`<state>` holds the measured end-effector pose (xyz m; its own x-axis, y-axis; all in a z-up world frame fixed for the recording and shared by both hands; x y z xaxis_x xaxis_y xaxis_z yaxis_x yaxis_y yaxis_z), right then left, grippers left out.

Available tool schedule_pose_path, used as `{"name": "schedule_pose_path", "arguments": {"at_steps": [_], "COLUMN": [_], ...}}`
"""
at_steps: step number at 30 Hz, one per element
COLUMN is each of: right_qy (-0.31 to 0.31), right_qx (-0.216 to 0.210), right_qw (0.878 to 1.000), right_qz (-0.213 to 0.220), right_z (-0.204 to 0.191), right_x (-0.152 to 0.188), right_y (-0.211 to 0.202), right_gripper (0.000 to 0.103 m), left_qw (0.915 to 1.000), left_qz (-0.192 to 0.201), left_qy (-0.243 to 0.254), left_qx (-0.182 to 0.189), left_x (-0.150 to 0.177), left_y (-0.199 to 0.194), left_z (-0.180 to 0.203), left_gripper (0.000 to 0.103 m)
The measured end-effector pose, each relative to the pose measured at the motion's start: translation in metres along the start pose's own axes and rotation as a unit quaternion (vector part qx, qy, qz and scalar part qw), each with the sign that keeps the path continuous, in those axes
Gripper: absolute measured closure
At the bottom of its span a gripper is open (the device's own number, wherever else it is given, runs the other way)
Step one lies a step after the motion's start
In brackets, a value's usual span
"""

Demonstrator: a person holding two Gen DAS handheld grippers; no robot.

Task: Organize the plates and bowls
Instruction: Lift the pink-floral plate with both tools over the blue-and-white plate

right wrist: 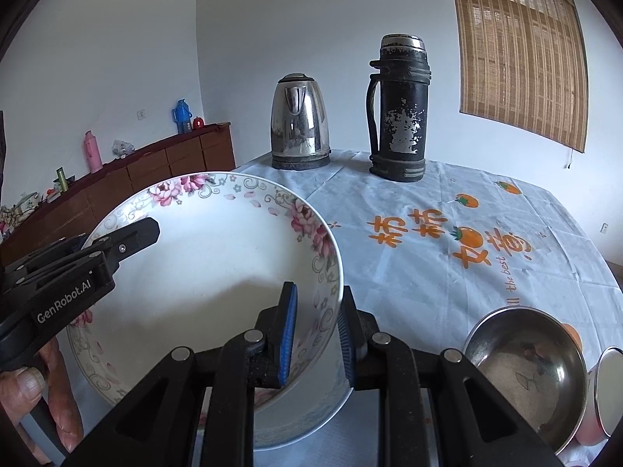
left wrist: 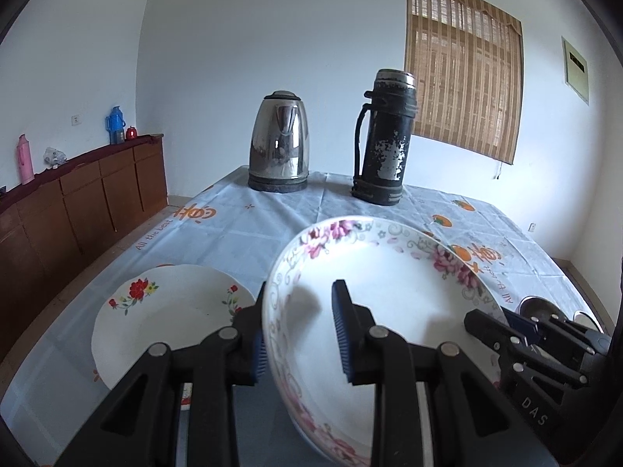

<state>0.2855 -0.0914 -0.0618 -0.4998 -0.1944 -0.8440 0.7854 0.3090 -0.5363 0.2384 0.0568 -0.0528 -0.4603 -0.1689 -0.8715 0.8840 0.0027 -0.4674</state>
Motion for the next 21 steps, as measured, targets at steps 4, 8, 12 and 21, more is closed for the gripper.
{"name": "schedule_pose_path", "arguments": {"at_steps": [4, 8, 12, 21], "right_qy": [0.002, 0.005, 0.007, 0.005], "right_qx": [0.01, 0.021, 0.028, 0.035], "right_qw": [1.0, 1.0, 1.0, 0.999], "right_qz": [-0.001, -0.005, -0.012, -0.024], "right_z": [0.004, 0.009, 0.013, 0.015], "right_x": [0.001, 0.003, 0.005, 0.011], "right_y": [0.001, 0.004, 0.008, 0.014], "right_gripper": [0.081, 0.081, 0.081, 0.081], "left_qw": [1.0, 0.9999, 0.9998, 0.9992], "left_qz": [-0.004, -0.01, -0.018, -0.038], "left_qy": [0.003, 0.005, 0.012, 0.015], "left_qx": [0.003, 0.006, 0.004, 0.006], "left_x": [0.002, 0.006, 0.009, 0.016], "left_y": [0.007, 0.014, 0.017, 0.024], "left_z": [0.003, 0.008, 0.011, 0.013], "left_gripper": [0.076, 0.076, 0.076, 0.076]}}
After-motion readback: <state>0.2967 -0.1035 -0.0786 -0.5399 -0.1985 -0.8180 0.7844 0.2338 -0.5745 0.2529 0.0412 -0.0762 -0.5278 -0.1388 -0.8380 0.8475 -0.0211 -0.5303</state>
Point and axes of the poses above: each gripper's, at about its wrist camera, not at the fingertips, and y roughly the way its jaws point, z to its right, x to its underside, the point moved 6 cm from there along y, roughly the way its jaws point, and after that the axes turned 6 degrees about x, right-handed, at the moved point
